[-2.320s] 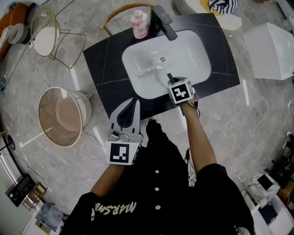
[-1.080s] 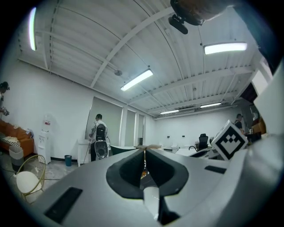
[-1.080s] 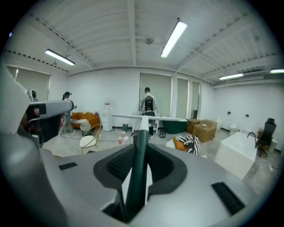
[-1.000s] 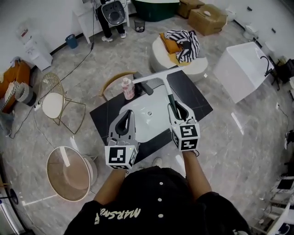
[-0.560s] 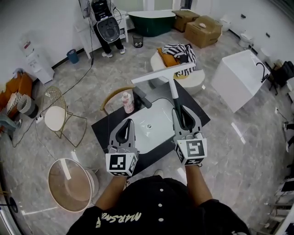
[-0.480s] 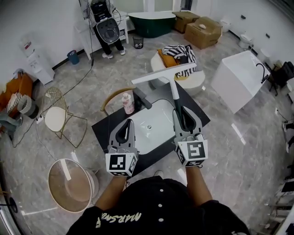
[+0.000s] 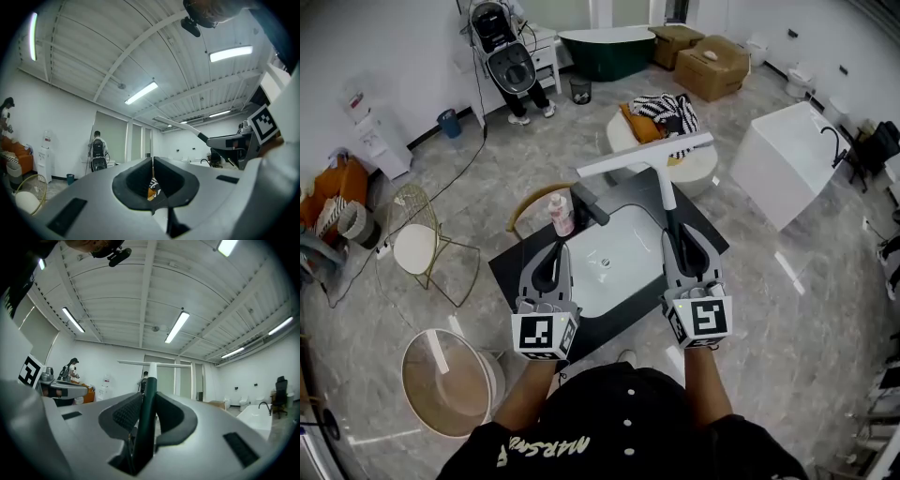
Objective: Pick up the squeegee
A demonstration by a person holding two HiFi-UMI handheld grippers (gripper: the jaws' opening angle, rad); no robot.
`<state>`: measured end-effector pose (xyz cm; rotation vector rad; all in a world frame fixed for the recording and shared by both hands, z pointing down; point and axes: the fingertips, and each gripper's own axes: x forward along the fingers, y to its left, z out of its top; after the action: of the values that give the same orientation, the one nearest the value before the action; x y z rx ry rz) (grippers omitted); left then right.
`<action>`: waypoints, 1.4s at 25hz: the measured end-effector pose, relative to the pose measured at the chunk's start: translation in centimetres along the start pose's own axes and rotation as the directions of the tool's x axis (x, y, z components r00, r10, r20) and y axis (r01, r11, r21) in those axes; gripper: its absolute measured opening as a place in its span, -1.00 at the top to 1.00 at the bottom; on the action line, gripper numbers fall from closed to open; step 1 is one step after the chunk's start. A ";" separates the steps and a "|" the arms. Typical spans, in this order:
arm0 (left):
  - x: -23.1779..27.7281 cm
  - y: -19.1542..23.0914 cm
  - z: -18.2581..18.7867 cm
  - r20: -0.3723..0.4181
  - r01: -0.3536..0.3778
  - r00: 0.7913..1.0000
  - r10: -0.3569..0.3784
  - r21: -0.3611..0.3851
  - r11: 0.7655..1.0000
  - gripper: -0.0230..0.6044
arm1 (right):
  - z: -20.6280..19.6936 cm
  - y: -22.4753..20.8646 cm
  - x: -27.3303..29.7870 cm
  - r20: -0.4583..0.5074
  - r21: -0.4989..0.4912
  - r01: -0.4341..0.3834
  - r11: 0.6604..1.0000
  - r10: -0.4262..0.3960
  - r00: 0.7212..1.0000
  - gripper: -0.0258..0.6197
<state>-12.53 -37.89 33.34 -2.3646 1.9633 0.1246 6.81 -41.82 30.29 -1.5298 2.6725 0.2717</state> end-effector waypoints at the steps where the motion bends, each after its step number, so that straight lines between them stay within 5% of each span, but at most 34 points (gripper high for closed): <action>1: 0.0 0.1 0.0 -0.001 -0.003 1.000 0.003 0.001 1.000 0.87 | -0.1 -0.1 -0.1 0.000 0.001 0.002 1.000 -0.002 1.000 0.64; 35: -0.1 0.5 0.5 0.018 -0.019 1.000 0.019 0.025 1.000 0.87 | -1.5 0.5 1.0 -0.026 0.001 -0.008 1.000 0.008 1.000 0.64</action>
<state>-13.10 -37.84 32.90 -2.3221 1.9681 0.1206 5.92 -42.68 31.69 -1.5332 2.6990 0.2530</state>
